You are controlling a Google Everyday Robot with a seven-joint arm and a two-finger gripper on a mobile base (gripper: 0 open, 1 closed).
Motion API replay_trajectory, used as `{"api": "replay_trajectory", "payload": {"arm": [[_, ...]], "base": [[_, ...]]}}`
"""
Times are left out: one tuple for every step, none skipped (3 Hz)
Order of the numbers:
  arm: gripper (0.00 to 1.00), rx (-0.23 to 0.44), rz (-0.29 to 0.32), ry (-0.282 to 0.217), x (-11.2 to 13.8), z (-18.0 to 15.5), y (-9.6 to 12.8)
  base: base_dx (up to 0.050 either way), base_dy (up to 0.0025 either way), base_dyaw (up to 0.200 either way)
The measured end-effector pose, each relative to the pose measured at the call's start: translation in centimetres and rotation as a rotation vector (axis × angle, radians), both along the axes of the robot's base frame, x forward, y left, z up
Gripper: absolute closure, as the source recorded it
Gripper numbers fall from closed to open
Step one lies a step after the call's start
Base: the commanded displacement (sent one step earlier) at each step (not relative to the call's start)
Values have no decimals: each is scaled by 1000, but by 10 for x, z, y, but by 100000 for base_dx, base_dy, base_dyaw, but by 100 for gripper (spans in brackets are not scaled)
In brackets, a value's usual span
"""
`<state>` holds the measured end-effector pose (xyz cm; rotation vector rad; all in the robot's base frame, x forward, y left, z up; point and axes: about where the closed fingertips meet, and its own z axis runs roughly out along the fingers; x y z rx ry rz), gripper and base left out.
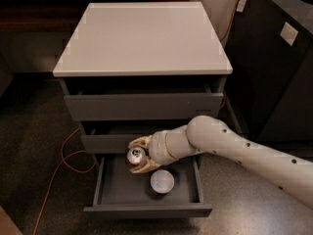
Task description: Pick coke can from bottom drawer and place on counter
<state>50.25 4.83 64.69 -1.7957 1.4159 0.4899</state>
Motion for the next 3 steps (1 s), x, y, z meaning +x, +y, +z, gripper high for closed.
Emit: {"api": "replay_trajectory", "payload": {"arm": [[100,5,5,-11,-1,4,0],[100,2,10,15,-1,10,0],[100,4,18,56,2,59,-5]], "base": [[0,0,0],[0,0,0],[0,0,0]]}}
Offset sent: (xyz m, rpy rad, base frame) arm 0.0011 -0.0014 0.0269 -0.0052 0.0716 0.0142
